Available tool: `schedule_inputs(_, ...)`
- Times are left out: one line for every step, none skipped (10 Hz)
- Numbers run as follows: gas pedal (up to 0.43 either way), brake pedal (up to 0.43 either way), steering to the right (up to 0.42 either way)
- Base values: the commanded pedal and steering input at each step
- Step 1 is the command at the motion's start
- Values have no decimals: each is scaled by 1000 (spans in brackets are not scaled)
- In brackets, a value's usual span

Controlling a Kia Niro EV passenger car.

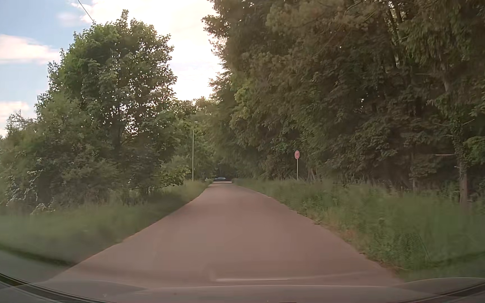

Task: Follow the waypoints while adhering to traffic rules and regulations

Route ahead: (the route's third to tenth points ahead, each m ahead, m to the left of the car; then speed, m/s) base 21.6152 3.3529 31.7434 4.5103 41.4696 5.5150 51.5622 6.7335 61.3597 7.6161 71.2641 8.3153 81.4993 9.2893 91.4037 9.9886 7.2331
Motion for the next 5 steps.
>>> schedule_inputs(59, 18, -29)
schedule_inputs(59, 18, -26)
schedule_inputs(59, 18, -21)
schedule_inputs(59, 18, -19)
schedule_inputs(59, 18, -19)
